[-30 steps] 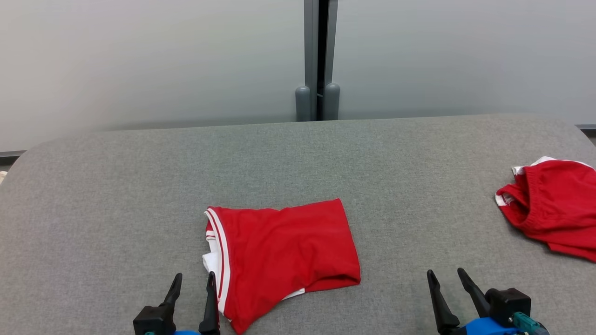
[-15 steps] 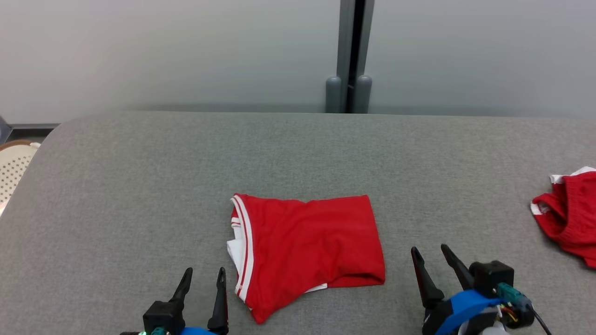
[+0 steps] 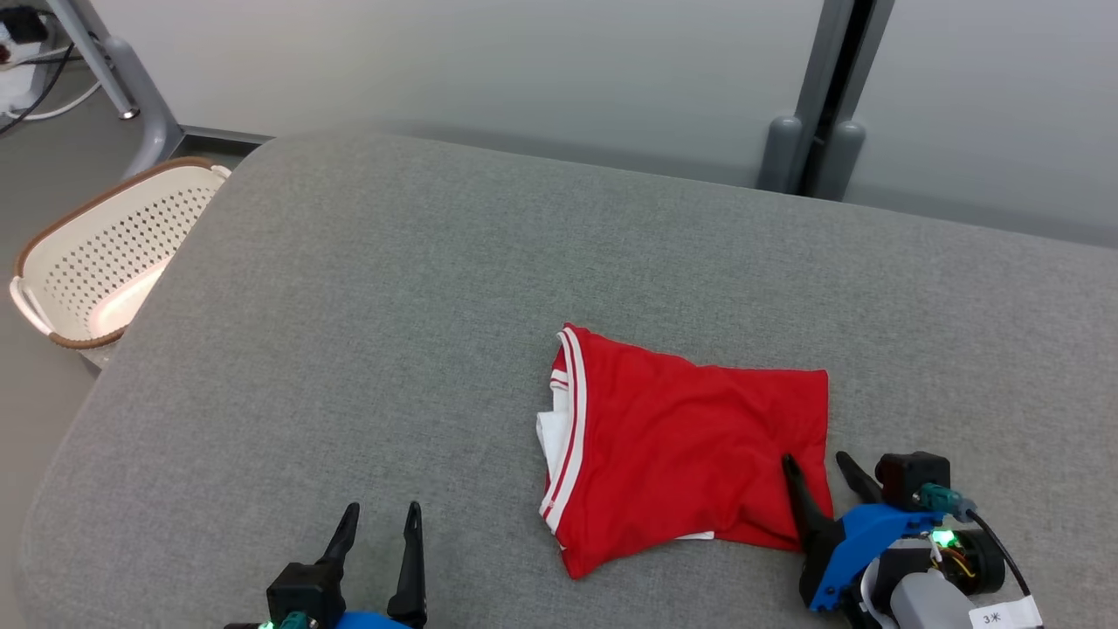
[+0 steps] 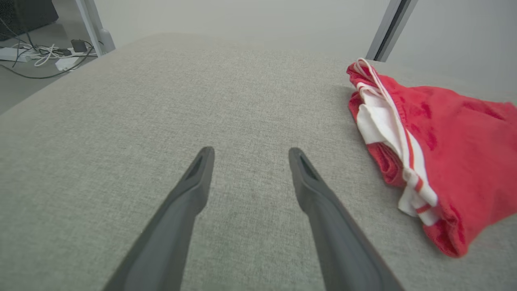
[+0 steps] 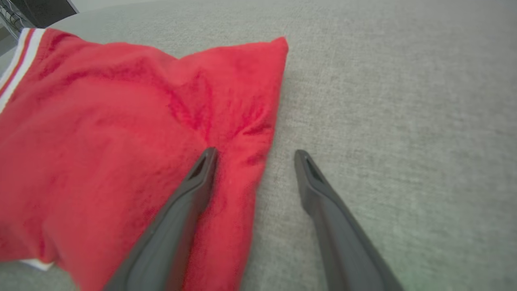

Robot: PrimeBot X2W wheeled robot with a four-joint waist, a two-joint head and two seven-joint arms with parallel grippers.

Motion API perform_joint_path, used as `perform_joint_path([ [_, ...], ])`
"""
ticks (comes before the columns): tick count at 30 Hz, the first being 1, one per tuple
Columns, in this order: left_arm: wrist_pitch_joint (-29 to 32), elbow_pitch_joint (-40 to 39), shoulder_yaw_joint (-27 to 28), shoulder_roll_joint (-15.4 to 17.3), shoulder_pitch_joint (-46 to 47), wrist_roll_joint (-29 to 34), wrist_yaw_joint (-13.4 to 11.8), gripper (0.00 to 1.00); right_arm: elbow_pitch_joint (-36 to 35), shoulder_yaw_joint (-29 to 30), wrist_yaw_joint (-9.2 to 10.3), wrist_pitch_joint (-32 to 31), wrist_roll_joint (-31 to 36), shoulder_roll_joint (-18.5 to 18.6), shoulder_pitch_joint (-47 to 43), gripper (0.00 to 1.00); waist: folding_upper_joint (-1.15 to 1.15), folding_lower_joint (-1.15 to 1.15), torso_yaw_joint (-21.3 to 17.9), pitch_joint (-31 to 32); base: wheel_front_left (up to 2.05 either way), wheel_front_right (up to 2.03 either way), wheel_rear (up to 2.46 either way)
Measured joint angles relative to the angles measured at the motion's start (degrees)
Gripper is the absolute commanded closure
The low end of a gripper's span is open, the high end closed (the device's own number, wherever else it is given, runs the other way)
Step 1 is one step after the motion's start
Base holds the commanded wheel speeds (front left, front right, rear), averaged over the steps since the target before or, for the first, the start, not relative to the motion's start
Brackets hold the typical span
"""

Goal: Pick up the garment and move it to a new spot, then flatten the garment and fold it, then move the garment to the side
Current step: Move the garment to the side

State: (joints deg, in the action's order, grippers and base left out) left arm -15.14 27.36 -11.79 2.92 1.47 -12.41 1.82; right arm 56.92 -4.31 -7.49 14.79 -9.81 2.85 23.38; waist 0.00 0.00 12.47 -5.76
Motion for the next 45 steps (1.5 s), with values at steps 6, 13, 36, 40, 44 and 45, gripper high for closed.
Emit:
perform_joint_path([
  [6, 0.0, -0.3, 0.71, 0.04, -0.4, -0.64, 0.01, 0.0, 5.34, -2.65, -0.01, 0.93, -2.88, 0.38, 2.72, 1.0, 0.0, -0.01, 0.45, -0.98, 0.0, 0.0, 0.0],
  [13, 0.0, -0.98, 0.82, 0.01, -1.01, -0.34, 0.46, 0.0, 2.86, -0.76, -0.16, 0.45, -0.88, -0.57, 2.91, 1.0, 0.0, 0.0, -6.74, -1.52, 0.0, 0.0, 0.0],
  [36, 0.0, -1.02, -8.49, -0.05, 3.13, -1.19, 1.26, 0.0, -1.56, 4.21, -0.07, 0.34, 3.12, -0.15, -4.8, 1.0, 0.0, 0.0, -34.61, 0.09, 0.0, 0.0, 0.0],
  [40, 0.0, -0.59, -8.65, -0.04, 3.52, -0.87, 1.27, 0.0, -2.7, 4.57, -0.05, 0.32, 3.79, -0.12, -4.2, 1.0, 0.0, -0.01, -34.69, -0.71, 0.0, 0.0, 0.0],
  [44, 0.0, 0.14, -8.02, -0.04, 3.63, -0.25, 1.51, 0.0, -3.39, 4.05, -0.02, 0.32, 4.97, 1.13, -0.08, 1.0, 0.0, -0.01, -33.53, -1.63, 0.0, 0.0, 0.0],
  [45, 0.0, 0.29, -7.72, -0.03, 3.63, -0.07, 1.51, 0.0, -3.53, 4.32, -0.02, 0.32, 4.93, 1.63, 1.65, 1.0, 0.0, -0.01, -33.26, -1.93, 0.0, 0.0, 0.0],
])
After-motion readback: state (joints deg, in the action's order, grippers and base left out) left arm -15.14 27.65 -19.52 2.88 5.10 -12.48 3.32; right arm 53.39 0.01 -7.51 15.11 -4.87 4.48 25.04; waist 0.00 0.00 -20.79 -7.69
